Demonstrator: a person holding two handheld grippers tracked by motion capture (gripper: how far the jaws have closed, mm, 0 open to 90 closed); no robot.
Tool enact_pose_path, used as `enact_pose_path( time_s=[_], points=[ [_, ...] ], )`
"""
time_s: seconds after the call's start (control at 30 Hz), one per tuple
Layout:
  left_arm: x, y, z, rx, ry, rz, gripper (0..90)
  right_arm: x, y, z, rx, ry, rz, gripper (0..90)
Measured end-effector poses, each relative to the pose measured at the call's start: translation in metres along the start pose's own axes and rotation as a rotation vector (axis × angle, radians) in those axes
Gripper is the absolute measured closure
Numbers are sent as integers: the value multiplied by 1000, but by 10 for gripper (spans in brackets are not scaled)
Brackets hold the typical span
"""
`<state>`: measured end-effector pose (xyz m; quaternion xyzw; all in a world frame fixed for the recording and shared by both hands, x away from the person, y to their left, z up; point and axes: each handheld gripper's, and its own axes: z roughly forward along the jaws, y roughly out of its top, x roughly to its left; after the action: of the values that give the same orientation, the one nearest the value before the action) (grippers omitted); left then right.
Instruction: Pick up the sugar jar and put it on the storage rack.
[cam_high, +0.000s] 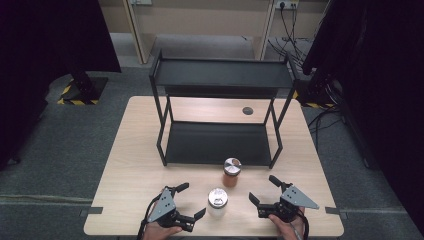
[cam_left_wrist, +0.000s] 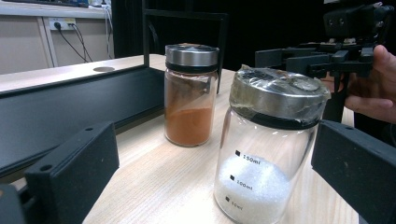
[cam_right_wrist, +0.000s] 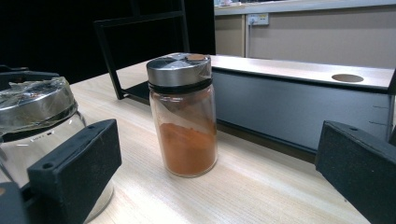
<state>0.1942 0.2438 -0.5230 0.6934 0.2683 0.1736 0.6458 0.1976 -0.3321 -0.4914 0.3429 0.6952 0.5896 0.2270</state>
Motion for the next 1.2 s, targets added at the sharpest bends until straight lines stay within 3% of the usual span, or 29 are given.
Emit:
enact_pose_path(
  time_s=[1.2],
  points=[
    [-2, 0, 3, 9, -30, 6, 0, -1, -1, 0, -4, 4, 5, 6]
  ],
)
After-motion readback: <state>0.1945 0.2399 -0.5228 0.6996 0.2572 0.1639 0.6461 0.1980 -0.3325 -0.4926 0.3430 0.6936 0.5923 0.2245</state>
